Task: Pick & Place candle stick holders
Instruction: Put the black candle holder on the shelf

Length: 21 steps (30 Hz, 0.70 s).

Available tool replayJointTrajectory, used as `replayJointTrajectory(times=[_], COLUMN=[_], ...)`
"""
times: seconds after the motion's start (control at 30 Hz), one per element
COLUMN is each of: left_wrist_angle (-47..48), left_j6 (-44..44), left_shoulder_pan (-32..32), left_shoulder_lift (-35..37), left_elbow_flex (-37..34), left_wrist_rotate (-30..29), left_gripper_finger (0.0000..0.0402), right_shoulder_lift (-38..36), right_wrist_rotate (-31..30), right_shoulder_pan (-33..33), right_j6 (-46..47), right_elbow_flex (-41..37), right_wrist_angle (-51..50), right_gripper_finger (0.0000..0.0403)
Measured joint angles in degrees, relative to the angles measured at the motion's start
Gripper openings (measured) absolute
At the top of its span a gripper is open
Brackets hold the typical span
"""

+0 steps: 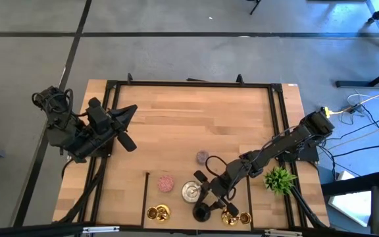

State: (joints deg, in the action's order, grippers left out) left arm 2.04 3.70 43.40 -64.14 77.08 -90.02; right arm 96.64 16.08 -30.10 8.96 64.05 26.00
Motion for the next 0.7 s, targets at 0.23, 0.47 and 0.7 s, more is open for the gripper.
replayJointTrajectory(times=[0.23,0.47,0.7], left_wrist_angle=[1.5,1.5,1.5], left_j6=[-1.4,-1.5,-1.6], left_shoulder_pan=[0.0,0.0,0.0], left_shoulder_lift=[0.0,0.0,0.1], left_elbow_flex=[0.0,0.0,0.0], left_wrist_rotate=[0.0,0.0,0.0], left_gripper_finger=[0.0002,0.0003,0.0002], right_shoulder_lift=[0.0,0.0,0.0], right_wrist_rotate=[-1.0,-1.0,-0.9], right_shoulder_pan=[0.0,0.0,0.0], right_j6=[0.0,-0.7,-0.6], right_elbow_flex=[0.0,0.0,0.0], right_wrist_angle=[0.0,1.1,1.6], right_gripper_finger=[0.0159,0.0178,0.0207])
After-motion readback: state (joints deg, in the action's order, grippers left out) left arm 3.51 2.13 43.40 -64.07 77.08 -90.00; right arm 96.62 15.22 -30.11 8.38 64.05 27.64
